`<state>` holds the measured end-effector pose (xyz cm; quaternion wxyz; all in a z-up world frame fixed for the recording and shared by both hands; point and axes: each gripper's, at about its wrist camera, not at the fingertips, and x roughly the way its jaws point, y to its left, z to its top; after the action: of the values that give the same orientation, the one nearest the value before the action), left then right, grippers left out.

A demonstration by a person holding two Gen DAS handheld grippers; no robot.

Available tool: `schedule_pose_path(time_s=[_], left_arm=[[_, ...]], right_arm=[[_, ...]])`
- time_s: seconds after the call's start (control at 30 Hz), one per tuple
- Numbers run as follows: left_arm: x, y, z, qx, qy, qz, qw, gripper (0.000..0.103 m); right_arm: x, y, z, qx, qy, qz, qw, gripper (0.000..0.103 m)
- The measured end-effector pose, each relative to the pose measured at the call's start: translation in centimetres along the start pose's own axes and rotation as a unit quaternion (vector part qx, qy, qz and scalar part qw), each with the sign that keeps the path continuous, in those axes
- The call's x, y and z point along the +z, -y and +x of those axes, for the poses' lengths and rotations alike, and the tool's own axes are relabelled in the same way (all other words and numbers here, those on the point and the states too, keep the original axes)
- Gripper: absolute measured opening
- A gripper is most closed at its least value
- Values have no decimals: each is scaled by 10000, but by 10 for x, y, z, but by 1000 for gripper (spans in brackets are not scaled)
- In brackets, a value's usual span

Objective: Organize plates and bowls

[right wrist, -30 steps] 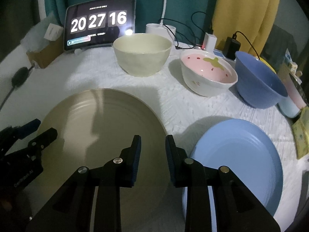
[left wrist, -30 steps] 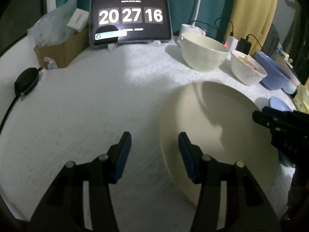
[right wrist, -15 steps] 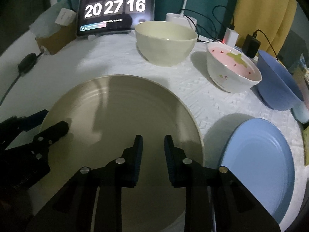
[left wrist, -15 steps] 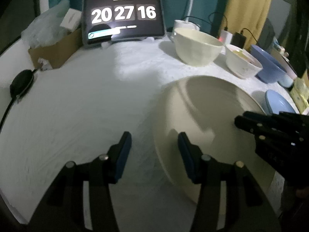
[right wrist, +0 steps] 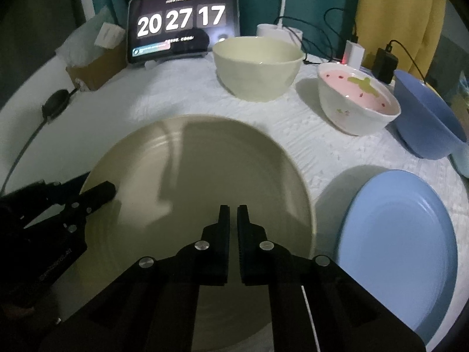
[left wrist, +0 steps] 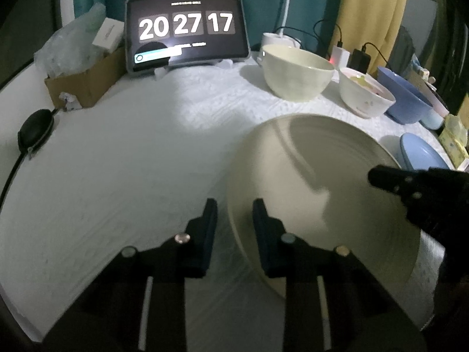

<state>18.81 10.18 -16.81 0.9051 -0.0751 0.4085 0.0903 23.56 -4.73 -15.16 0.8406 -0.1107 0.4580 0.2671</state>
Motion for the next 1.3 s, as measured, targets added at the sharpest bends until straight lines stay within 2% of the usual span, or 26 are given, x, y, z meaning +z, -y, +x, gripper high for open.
schedule_pose_path(time_s=[0.1, 0.2, 0.33, 0.43, 0.63, 0.8, 0.83, 0.9, 1.3], left_arm=[[0, -4, 0, 106, 21, -11, 9999, 25], [0, -11, 0, 200, 32, -69, 9998, 25], [0, -15, 0, 252, 40, -120, 9996, 25], [0, -15, 1, 250, 48, -94, 9996, 25], [-1, -11, 1, 85, 5, -5, 10000, 25], [-2, -11, -1, 61, 17, -14, 10000, 25], [-2, -12, -1, 51, 11, -25, 10000, 25], [-3, -11, -3, 6, 1, -65, 10000, 25], [6, 5, -23, -109, 265, 32, 9996, 25]], right_arm=[[4, 7, -8, -34, 168, 159, 9997, 6], [7, 14, -11, -165, 259, 286, 9991, 12], [9, 18, -8, -212, 203, 353, 9989, 28], [6, 14, 1, -134, 30, 327, 9994, 28], [3, 12, 3, -224, 44, 173, 9996, 28], [2, 9, 3, -339, 91, 108, 9993, 24], [2, 10, 3, -388, 98, 117, 9991, 19], [2, 12, 0, -360, 108, 152, 9992, 18], [6, 22, -36, -438, 525, 230, 9974, 17]])
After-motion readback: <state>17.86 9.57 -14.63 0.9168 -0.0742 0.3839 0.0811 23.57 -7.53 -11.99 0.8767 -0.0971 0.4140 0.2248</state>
